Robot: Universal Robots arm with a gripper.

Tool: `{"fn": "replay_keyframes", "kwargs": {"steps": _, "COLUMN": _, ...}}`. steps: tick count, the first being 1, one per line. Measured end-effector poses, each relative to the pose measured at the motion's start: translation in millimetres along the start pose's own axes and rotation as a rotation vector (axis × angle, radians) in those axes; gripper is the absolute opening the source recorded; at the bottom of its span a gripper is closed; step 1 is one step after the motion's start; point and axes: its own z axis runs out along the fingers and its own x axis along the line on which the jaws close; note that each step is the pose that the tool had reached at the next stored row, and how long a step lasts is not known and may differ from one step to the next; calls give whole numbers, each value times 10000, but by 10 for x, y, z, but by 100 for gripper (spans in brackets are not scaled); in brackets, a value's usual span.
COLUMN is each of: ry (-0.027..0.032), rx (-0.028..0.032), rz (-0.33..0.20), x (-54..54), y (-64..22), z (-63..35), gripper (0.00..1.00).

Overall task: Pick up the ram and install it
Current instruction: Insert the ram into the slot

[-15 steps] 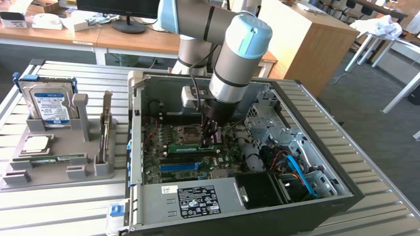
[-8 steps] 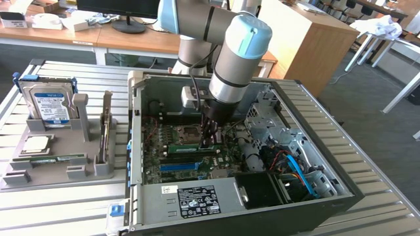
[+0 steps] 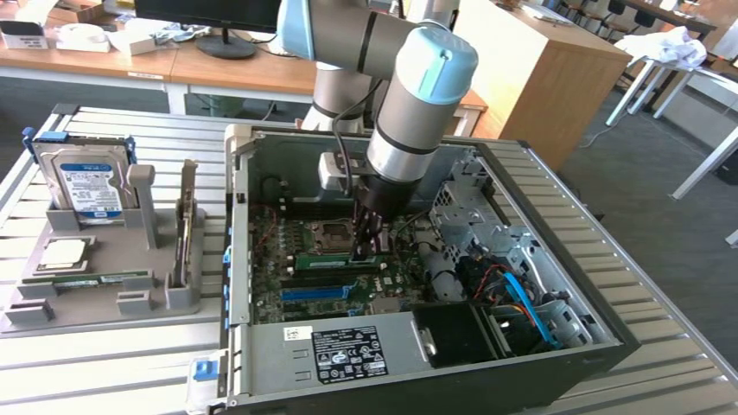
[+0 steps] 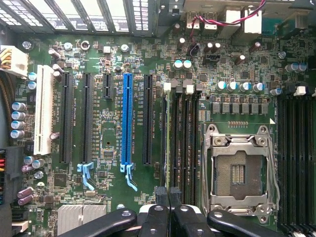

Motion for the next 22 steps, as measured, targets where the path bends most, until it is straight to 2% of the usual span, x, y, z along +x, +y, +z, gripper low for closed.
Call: {"fn": "replay_keyframes", "kwargs": {"steps": 22, "ry": -3, "rx": 1, "rz": 0, "x": -2, "y": -1, "z": 16, "gripper": 11}}
